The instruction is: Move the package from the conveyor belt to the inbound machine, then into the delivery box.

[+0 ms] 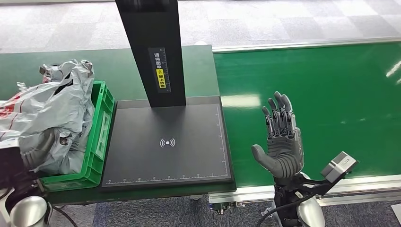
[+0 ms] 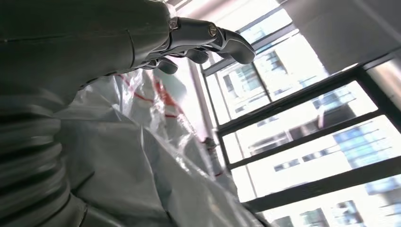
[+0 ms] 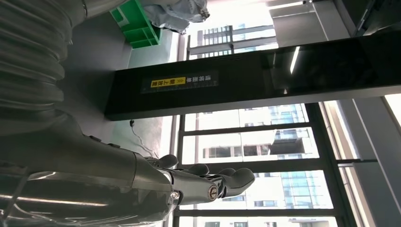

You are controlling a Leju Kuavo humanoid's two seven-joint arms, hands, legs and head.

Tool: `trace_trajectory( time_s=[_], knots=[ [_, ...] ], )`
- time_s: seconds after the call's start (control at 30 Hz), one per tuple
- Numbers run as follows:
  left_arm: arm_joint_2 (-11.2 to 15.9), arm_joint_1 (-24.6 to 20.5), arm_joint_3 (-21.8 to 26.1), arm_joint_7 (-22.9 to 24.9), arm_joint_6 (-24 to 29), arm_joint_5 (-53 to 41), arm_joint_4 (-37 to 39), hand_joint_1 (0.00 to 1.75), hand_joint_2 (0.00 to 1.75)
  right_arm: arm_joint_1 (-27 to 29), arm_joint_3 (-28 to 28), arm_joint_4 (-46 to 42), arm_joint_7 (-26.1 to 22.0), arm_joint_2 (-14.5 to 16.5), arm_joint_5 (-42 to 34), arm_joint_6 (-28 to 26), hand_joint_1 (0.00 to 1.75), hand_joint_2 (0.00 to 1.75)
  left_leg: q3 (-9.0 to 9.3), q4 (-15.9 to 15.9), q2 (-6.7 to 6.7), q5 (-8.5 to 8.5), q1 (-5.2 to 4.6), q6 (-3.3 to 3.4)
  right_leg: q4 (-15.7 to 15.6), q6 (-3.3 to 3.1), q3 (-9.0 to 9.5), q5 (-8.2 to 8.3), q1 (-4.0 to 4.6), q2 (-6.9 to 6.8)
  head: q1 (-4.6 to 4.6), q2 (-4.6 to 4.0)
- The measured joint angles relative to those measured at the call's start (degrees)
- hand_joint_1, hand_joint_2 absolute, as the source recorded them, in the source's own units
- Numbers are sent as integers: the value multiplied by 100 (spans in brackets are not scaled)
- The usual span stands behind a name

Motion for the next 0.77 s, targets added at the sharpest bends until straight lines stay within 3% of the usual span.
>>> trace_trajectory(
  time_s=[0.2, 0.3, 0.5, 0.77],
  knots=[
    [-278, 812, -308, -1600, 704, 994, -1647, 0, 175, 115, -2, -38, -50, 1, 20, 26, 0, 175, 0, 0, 6, -7, -1, -1, -2, 1, -2, -2, -1, 6, -1, 0],
    [-349, 1157, -655, -2047, 1033, 1070, -2346, 0, 175, 99, -2, -36, -71, 2, 25, 45, 0, 175, 1, 0, 4, -7, -1, 0, -3, 3, 0, -3, -1, 5, -1, 0],
    [-352, 1358, -1125, -1964, 1165, 1000, -2906, 0, 175, -26, -2, -10, -78, 2, 25, 20, 0, 175, 6, -1, 2, -4, 0, -4, -2, 2, 4, -2, 1, 4, 0, 0],
    [-352, 1370, -1337, -1784, 766, 1080, -3013, 0, 175, -89, -2, -5, -72, 2, 25, -61, 0, 175, 11, -1, 2, -1, 1, -5, -1, 0, 9, 0, 1, 4, 0, 0]
  ],
)
